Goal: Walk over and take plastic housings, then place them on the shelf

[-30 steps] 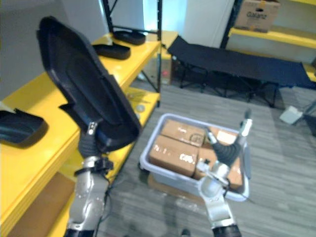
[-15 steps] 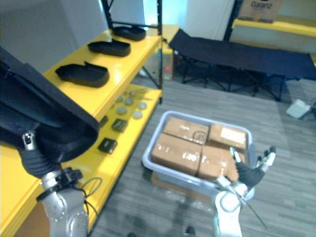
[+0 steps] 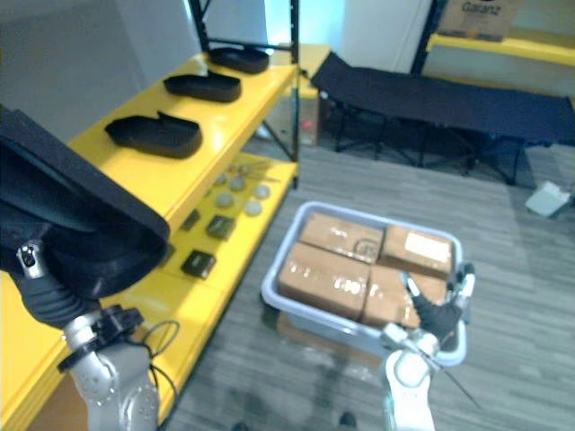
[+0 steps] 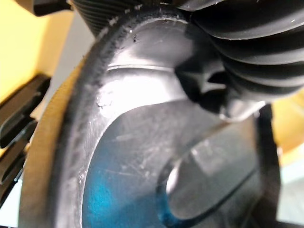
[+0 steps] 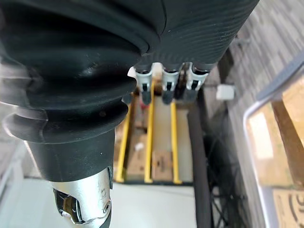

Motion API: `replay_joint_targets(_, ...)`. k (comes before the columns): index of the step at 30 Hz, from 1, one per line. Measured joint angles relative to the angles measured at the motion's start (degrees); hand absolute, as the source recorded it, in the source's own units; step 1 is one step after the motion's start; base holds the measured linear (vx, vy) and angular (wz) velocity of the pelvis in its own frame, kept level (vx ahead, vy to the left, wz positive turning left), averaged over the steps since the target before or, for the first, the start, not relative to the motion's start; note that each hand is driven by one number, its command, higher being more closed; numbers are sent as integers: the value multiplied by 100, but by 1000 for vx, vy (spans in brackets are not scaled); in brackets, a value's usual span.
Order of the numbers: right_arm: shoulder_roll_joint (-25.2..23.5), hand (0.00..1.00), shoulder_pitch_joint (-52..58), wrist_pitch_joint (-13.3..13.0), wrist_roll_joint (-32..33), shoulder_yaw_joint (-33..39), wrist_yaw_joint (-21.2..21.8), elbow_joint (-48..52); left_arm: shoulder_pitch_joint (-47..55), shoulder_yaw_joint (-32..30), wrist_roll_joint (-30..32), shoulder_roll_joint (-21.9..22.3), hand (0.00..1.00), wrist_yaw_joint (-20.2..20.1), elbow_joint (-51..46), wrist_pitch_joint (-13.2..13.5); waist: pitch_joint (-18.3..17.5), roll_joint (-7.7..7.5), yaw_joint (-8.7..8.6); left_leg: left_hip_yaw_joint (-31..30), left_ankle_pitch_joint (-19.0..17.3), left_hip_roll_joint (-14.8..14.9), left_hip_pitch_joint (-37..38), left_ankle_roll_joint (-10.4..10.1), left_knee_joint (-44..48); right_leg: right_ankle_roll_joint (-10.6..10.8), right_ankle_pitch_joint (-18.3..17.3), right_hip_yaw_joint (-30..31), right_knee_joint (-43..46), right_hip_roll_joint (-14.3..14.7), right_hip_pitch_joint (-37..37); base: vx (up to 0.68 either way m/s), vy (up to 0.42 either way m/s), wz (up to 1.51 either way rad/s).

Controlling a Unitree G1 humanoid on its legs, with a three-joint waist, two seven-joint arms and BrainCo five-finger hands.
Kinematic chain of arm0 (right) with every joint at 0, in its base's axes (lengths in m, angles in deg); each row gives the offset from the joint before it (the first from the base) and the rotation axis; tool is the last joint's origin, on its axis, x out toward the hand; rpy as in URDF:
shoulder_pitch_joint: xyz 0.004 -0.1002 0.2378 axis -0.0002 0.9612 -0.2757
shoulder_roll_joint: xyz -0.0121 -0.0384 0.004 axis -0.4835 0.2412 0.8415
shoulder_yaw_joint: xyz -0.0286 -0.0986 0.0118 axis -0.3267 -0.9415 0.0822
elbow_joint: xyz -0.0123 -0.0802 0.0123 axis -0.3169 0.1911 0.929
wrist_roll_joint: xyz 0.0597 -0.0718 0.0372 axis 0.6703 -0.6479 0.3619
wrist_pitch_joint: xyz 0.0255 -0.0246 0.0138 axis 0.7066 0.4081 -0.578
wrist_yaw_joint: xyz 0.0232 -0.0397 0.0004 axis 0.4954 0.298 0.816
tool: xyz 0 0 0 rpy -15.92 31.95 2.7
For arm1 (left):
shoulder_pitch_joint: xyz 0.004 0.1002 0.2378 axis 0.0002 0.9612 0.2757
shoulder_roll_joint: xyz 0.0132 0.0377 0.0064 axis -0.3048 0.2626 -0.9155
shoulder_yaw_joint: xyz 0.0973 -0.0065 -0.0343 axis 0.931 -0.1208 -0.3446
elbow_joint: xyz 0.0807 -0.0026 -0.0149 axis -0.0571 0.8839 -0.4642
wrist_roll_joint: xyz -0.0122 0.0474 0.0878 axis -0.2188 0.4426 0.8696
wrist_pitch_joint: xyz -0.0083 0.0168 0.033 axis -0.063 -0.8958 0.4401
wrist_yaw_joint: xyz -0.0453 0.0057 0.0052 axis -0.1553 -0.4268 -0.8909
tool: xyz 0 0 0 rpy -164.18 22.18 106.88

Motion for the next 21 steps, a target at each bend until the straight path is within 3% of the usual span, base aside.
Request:
replay_joint_targets(13,110,0,-142,-16,124,-488,442,-110,190,-266,465,16,100,405,-371,4,-8,47,117,-549,56,-66,-324,31,35,0,0,-614,-77,-45,89,3,-3,22)
replay_joint_targets(21,143,0,-761,-124,227,-963,727,-446,333,-707,754,82,100,793,-370,10,23,97,460,-1139,53,-202,-553,67,270,39,-41,-1291,-111,-126,372,-22,4,39)
